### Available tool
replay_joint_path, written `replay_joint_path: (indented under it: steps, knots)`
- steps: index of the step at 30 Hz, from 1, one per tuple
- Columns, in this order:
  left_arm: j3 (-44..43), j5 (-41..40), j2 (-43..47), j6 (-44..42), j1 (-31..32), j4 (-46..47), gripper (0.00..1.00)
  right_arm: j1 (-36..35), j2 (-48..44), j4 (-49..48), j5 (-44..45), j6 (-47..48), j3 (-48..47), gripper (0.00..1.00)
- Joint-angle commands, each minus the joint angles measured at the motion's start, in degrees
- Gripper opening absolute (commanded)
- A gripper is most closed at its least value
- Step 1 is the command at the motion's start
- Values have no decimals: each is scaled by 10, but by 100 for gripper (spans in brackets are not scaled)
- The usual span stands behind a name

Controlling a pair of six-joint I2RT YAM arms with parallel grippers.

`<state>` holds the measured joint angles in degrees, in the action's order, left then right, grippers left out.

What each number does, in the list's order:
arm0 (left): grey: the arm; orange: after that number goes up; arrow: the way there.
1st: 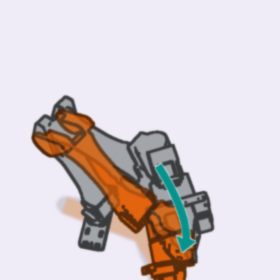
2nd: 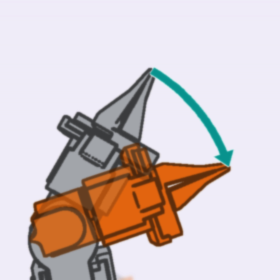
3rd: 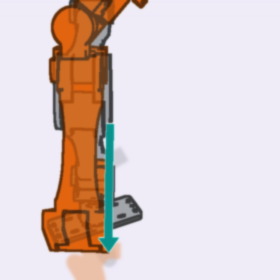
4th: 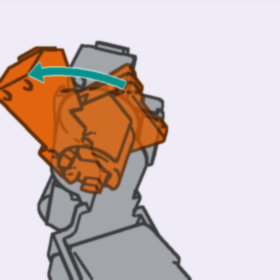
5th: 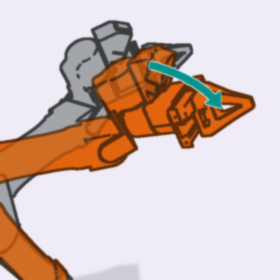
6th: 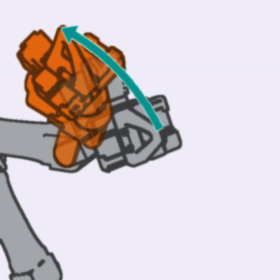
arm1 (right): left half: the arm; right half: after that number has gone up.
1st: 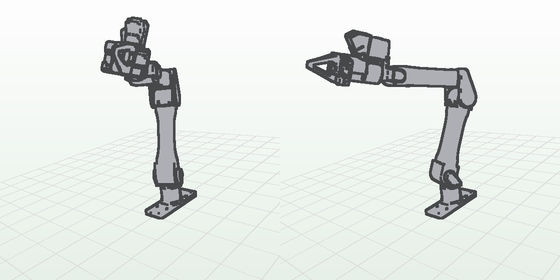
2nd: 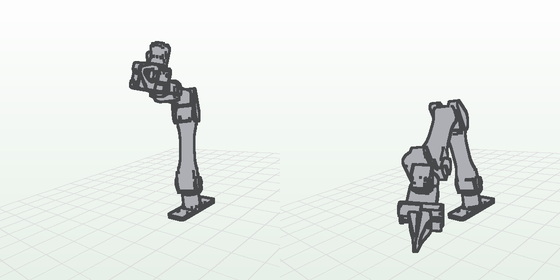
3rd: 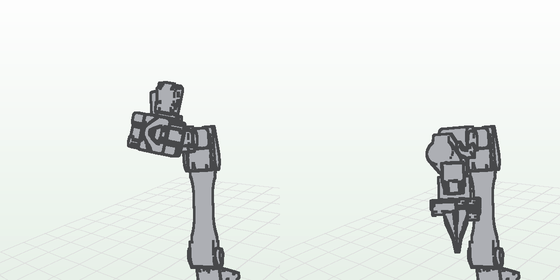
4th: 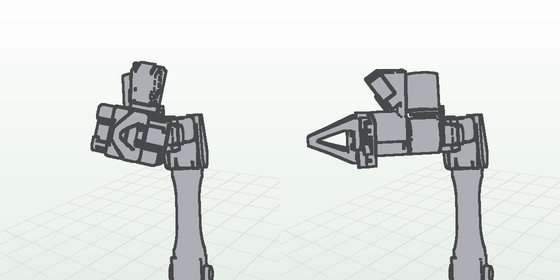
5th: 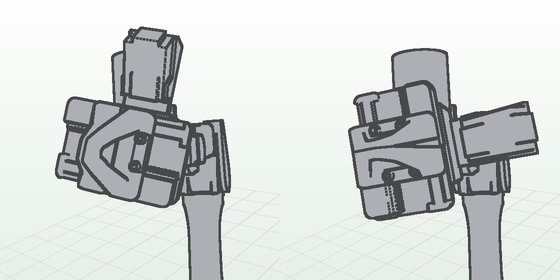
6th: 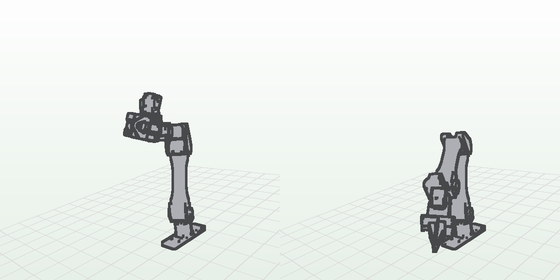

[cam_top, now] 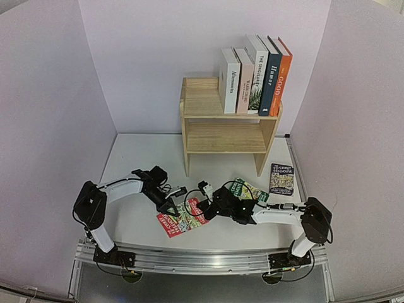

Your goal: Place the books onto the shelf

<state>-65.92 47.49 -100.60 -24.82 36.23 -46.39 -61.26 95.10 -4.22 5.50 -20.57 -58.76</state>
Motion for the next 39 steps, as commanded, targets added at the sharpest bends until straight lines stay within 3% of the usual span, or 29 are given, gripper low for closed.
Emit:
replay_joint_path:
  steps: [1,3,7,9,12,15,18,24,31,36,37,39]
  knots:
    - [-53,-13,15,9,-1,-63,0,3,-60,-30,102,-63,11,19]
    - [-62,-12,31,13,-5,-76,0,5,-83,-22,109,-74,20,53]
    - [-125,62,43,-19,-35,-177,0,-6,-113,31,119,8,-1,83]
    - [-176,98,23,-44,-54,-259,0,-39,-127,38,159,115,-11,86]
    - [-241,149,-16,-62,-80,-352,0,-111,-122,33,239,368,-35,88]
    - [-281,179,-42,-45,-85,-382,0,-158,-77,32,311,567,-61,89]
    - [-304,212,-58,-47,-86,-412,0,-183,-46,-6,352,695,-63,90]
    - [-300,250,-56,-58,-92,-421,0,-200,-13,-68,364,868,-69,92]
    - [-294,277,-61,-105,-92,-457,0,-186,57,-101,419,945,-94,87]
    - [-283,278,-64,-106,-92,-455,0,-178,106,-190,461,1000,-125,66]
    - [-283,279,-64,-106,-92,-455,0,-178,109,-198,461,1002,-128,58]
    - [-282,281,-63,-107,-91,-456,0,-177,113,-208,466,1007,-135,32]
